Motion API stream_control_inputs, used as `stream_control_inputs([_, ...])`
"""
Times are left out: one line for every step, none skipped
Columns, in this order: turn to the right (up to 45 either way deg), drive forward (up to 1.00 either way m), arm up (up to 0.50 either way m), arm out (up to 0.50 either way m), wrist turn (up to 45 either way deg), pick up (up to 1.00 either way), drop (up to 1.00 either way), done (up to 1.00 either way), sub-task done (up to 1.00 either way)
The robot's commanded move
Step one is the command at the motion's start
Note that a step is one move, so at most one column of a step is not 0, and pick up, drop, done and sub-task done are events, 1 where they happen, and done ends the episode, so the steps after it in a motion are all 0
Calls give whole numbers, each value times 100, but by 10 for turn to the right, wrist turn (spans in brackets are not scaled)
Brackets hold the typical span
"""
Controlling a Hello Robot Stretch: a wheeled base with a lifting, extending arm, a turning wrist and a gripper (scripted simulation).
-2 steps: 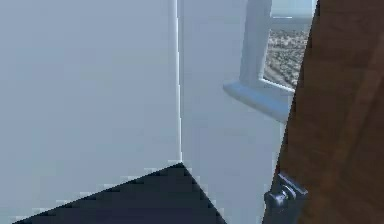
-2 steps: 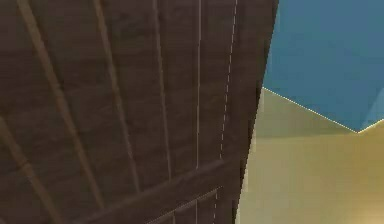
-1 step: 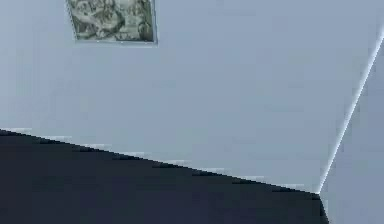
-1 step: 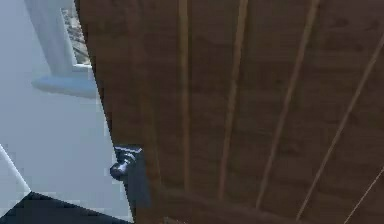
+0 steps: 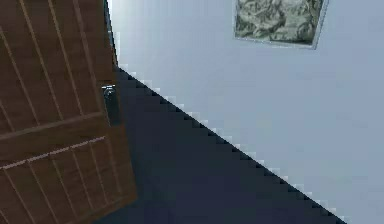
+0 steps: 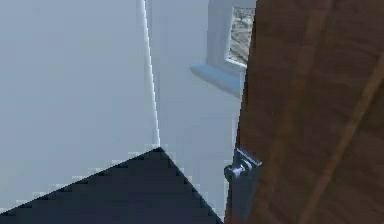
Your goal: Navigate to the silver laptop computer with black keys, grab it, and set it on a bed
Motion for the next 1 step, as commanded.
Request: stream_control_inputs([0, 85, 0, 0, 0, 0, 0, 0, 0])
